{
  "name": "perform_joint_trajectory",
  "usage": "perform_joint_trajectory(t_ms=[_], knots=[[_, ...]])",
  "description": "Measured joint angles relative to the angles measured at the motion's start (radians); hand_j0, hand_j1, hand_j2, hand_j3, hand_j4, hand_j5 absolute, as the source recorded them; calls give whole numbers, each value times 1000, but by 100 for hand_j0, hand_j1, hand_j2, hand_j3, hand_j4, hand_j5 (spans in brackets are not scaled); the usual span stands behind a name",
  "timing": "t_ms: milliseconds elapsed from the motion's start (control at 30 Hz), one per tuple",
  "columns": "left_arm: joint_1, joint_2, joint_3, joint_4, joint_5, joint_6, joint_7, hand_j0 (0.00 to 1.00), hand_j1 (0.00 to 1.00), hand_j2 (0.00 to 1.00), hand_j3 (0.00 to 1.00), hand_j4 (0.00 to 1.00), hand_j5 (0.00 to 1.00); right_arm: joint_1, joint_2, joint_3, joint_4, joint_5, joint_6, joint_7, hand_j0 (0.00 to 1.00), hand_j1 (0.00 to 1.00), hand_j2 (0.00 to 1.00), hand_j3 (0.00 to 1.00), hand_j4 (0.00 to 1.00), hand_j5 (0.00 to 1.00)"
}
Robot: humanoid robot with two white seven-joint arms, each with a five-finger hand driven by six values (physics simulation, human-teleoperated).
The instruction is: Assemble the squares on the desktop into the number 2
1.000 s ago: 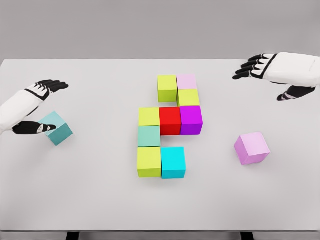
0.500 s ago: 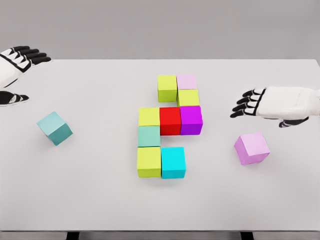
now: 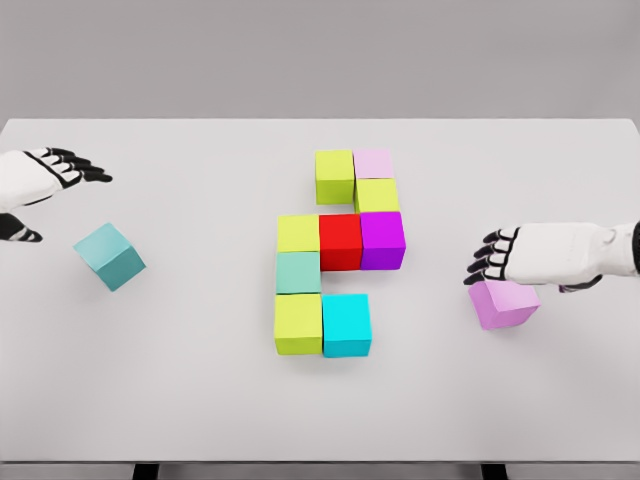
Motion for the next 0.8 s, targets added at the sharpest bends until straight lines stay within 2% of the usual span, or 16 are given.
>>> perform_joint_trajectory(t_ms=[100, 367, 400, 433, 500, 567, 600, 800], knots=[[6, -3, -12, 2, 1, 0, -3, 99, 99, 99, 99, 99, 99, 0, 3, 20, 1, 34, 0, 0, 100, 100, 100, 100, 100, 100], [-8, 5, -116, 44, -45, 0, -5, 99, 99, 99, 99, 99, 99, -3, 33, 30, 1, 55, 0, 0, 98, 98, 98, 98, 98, 98], [-12, 3, -120, 46, -53, 0, -5, 99, 99, 99, 99, 99, 99, -3, 37, 30, 1, 55, 0, 0, 80, 80, 80, 80, 80, 80], [-21, 0, -124, 48, -62, 0, -5, 99, 99, 99, 99, 99, 99, -3, 41, 30, 1, 55, 0, 0, 69, 69, 69, 69, 69, 69], [-32, -9, -129, 50, -77, 0, -5, 99, 99, 99, 99, 99, 99, 0, 49, 30, 1, 52, 2, -1, 41, 41, 41, 41, 41, 41], [-38, -17, -134, 52, -85, 0, -5, 99, 99, 99, 99, 99, 99, 0, 56, 30, 1, 54, 1, -2, 30, 30, 30, 30, 30, 30], [-38, -20, -136, 52, -88, 0, -5, 99, 99, 99, 99, 99, 99, 2, 59, 30, 1, 55, 0, -2, 28, 28, 28, 28, 28, 28], [-40, -38, -148, 53, -108, 0, -5, 99, 99, 99, 99, 99, 99, -5, 92, 19, 1, 37, -1, -2, 36, 36, 36, 36, 36, 36]])
